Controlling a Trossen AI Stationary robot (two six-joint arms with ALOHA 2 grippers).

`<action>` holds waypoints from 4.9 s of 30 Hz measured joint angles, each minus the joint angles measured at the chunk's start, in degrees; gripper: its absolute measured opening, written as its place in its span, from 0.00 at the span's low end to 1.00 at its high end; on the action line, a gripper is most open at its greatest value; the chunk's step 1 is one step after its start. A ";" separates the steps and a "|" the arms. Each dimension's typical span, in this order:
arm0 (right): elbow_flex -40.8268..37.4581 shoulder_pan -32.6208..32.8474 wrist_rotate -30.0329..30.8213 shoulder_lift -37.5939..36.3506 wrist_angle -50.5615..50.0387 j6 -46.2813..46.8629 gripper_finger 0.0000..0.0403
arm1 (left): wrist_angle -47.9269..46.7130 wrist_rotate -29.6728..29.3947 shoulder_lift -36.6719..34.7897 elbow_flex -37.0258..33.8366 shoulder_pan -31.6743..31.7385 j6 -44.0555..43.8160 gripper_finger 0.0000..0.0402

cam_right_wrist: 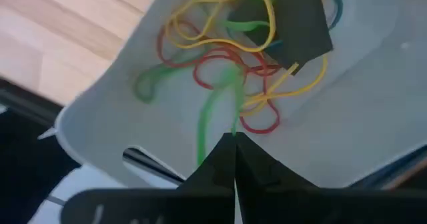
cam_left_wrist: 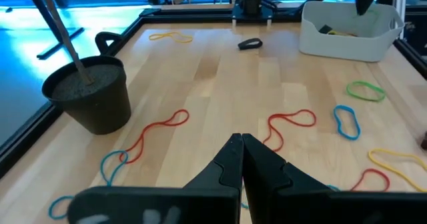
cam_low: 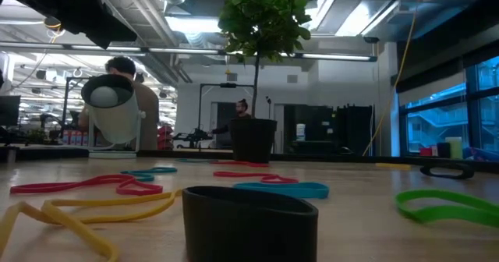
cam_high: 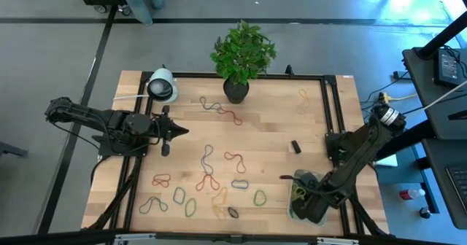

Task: Pick and place rubber bands into bin
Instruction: Put the green rubber band into the gray bin, then put the blue rubber band into the gray bin

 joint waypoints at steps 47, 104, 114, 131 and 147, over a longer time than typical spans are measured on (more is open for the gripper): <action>-3.62 1.01 -0.09 0.15 3.68 1.36 0.31 | -0.10 0.22 0.00 0.00 0.00 -0.46 0.00; -4.37 -27.40 26.87 -24.31 2.85 -82.62 0.00 | -2.26 -7.80 42.78 26.46 -4.26 -9.81 0.00; -24.13 -31.27 25.25 -40.26 20.22 -85.71 0.00 | -18.13 -6.23 52.67 34.71 -1.19 -25.73 0.14; -30.51 -31.34 22.21 -45.86 26.69 -82.67 0.03 | -21.59 4.82 67.98 34.75 2.60 -45.66 0.25; -30.51 -31.34 21.64 -45.81 26.73 -81.04 0.03 | -22.00 10.37 75.99 35.03 2.62 -53.95 0.14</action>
